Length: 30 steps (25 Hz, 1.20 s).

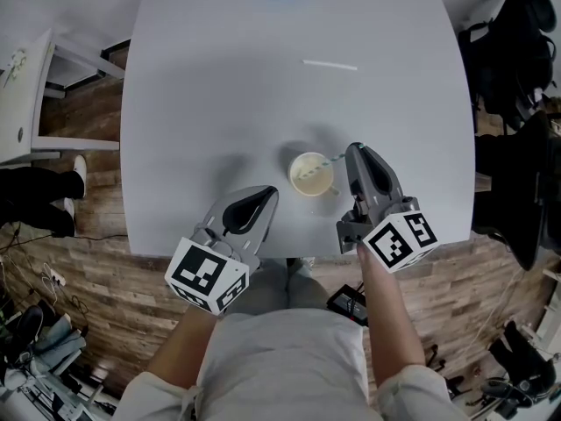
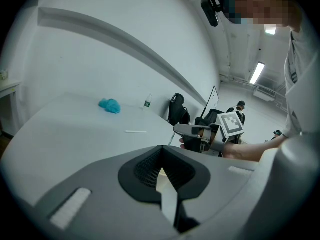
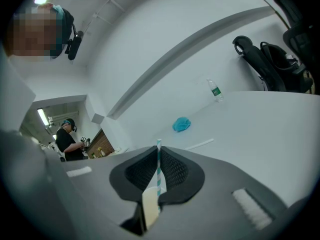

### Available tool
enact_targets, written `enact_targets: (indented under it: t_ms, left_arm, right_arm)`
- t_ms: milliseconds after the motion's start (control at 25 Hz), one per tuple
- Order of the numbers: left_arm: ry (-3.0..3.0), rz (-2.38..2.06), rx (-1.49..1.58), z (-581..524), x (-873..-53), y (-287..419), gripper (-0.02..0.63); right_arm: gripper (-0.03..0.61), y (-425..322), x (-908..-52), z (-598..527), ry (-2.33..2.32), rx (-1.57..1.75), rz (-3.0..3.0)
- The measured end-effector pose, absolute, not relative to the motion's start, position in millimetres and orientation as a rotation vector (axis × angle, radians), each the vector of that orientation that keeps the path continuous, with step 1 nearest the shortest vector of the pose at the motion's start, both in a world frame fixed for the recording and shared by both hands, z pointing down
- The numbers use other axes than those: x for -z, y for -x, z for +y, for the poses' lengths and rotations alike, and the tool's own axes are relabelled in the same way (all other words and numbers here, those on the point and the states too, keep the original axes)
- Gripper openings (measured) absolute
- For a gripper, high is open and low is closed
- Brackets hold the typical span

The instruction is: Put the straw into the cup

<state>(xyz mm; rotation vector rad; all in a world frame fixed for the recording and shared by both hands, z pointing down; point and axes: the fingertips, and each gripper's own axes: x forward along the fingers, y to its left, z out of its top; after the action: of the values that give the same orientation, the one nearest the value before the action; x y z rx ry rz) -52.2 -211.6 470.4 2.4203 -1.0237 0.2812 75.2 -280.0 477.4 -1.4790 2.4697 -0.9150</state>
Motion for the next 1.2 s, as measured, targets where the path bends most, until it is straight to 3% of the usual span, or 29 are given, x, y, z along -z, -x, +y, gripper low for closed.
enact_targets:
  t_ms: [1200]
  left_arm:
    - [-2.406, -1.023, -0.283, -215, -472, 48, 0.018]
  right_arm:
    - [0.028, -80, -495, -284, 1.493, 0.962, 2.455]
